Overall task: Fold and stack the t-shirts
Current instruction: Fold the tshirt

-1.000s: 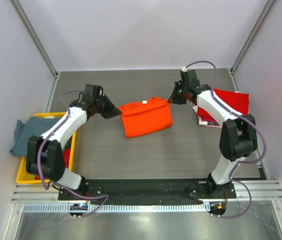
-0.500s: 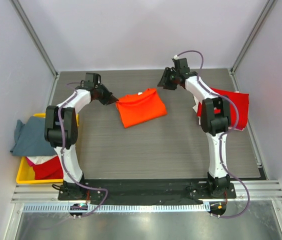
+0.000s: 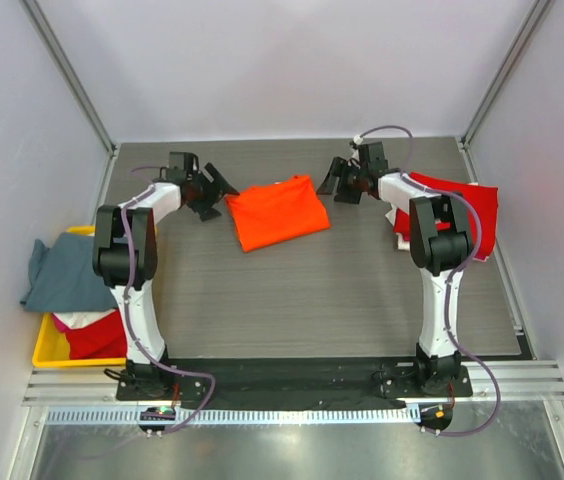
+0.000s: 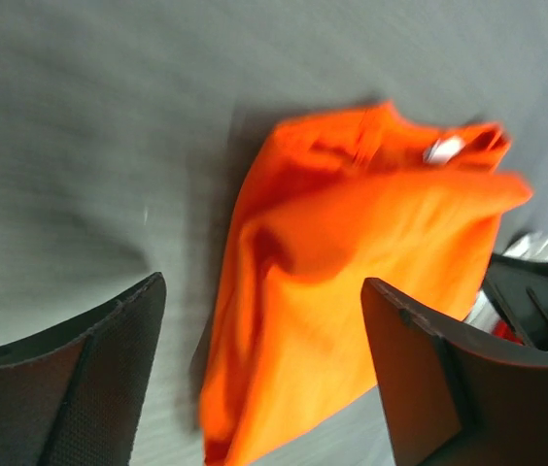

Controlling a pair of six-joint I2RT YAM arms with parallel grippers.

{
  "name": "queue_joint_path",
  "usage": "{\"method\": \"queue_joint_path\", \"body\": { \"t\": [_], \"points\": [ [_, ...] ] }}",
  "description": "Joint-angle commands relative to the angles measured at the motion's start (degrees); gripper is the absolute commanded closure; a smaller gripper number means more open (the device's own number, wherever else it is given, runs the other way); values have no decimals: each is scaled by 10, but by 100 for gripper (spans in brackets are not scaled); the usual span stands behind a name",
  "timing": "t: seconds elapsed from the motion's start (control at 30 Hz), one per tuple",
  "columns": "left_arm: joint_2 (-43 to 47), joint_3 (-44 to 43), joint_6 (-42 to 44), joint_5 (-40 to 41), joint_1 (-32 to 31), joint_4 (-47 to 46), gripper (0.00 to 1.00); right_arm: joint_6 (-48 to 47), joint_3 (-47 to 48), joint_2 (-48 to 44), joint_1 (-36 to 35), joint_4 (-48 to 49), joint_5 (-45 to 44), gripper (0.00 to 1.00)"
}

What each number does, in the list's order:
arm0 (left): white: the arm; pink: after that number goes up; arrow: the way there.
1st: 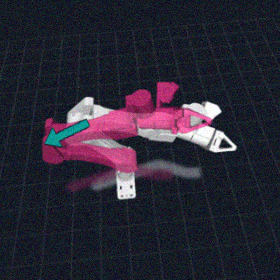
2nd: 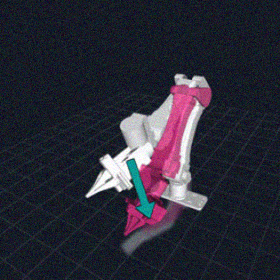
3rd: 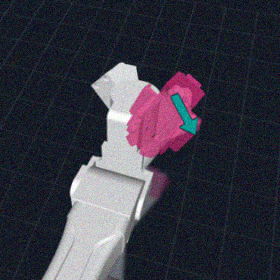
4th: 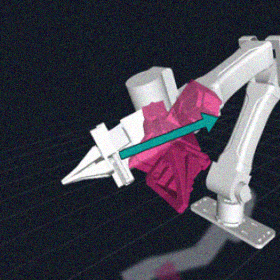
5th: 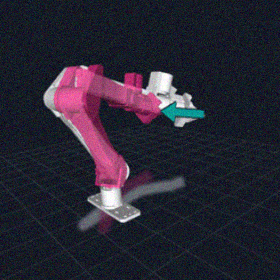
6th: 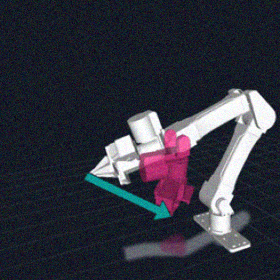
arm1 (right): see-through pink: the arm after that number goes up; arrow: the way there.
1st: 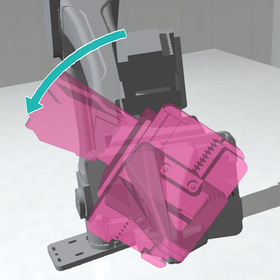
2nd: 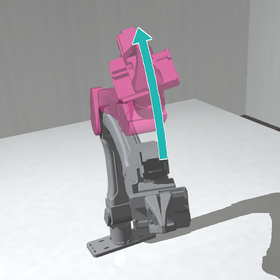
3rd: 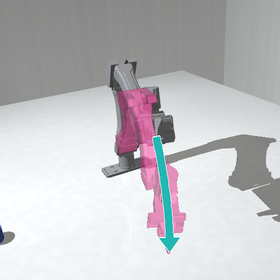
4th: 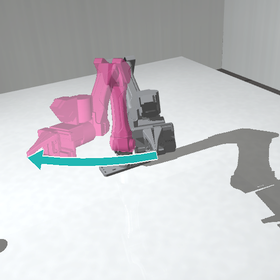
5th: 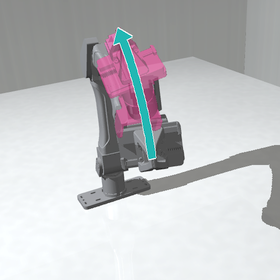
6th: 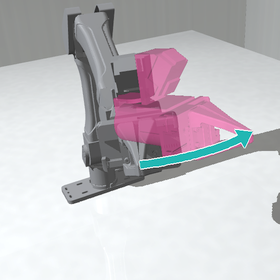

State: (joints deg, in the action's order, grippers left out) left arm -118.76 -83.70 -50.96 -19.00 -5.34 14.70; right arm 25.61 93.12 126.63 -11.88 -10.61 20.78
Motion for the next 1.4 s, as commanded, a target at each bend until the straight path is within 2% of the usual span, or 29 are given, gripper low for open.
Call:
{"method": "queue_joint_path", "body": {
  "t": [0.0, 0.13, 0.23, 0.27, 0.33, 0.37, 0.43, 0.47, 0.5, 0.6, 0.7, 0.77, 0.8, 0.83, 0.87, 0.93, 0.97, 1.0, 1.13, 1.37],
  "points": [
    [51, 53, 11, -9, -18, -57, 19, 15, -61, -49, -4, 91, 77, 33],
    [50, 91, 5, -30, -27, -71, 22, 23, -111, -52, -8, 103, 125, 37],
    [62, 121, -2, -35, -33, -87, 30, 25, -147, -69, -14, 103, 120, 48],
    [64, 126, -3, -37, -34, -86, 32, 25, -156, -74, -14, 103, 117, 59],
    [75, 145, -4, -43, -39, -90, 42, 30, -187, -91, -16, 103, 118, 66],
    [79, 153, -3, -45, -41, -89, 45, 31, -201, -99, -17, 103, 117, 73],
    [98, 181, -3, -43, -46, -92, 52, 38, -251, -134, -17, 126, 103, 76],
    [106, 192, -3, -43, -47, -96, 56, 42, -267, -146, -17, 132, 101, 88],
    [113, 201, -3, -45, -48, -99, 64, 44, -281, -159, -17, 135, 102, 89],
    [146, 242, -3, -53, -55, -100, 81, 48, -339, -214, -24, 135, 99, 89],
    [210, 302, -4, -53, -62, -101, 89, 53, -401, -283, -38, 118, 83, 89],
    [269, 351, -4, -54, -63, -102, 84, 59, -443, -338, -52, 110, 67, 86],
    [288, 367, -2, -56, -68, -101, 76, 60, -457, -361, -68, 91, 59, 82],
    [306, 391, 1, -59, -69, -98, 71, 62, -482, -380, -78, 86, 44, 69],
    [343, 403, 3, -59, -70, -91, 57, 65, -494, -422, -95, 75, 31, 59],
    [388, 422, 16, -48, -70, -51, 38, 64, -518, -475, -109, 52, -4, 46],
    [399, 424, 24, -38, -70, -51, 38, 60, -522, -487, -109, 52, -16, 44],
    [411, 423, 31, -28, -70, -29, 32, 55, -523, -498, -111, 37, -27, 43],
    [419, 386, 69, 14, -70, 16, 28, 14, -491, -508, -111, 6, -65, 41],
    [341, 318, 133, 29, -70, -5, 35, -46, -435, -431, -111, -7, -111, 46]
  ]
}}
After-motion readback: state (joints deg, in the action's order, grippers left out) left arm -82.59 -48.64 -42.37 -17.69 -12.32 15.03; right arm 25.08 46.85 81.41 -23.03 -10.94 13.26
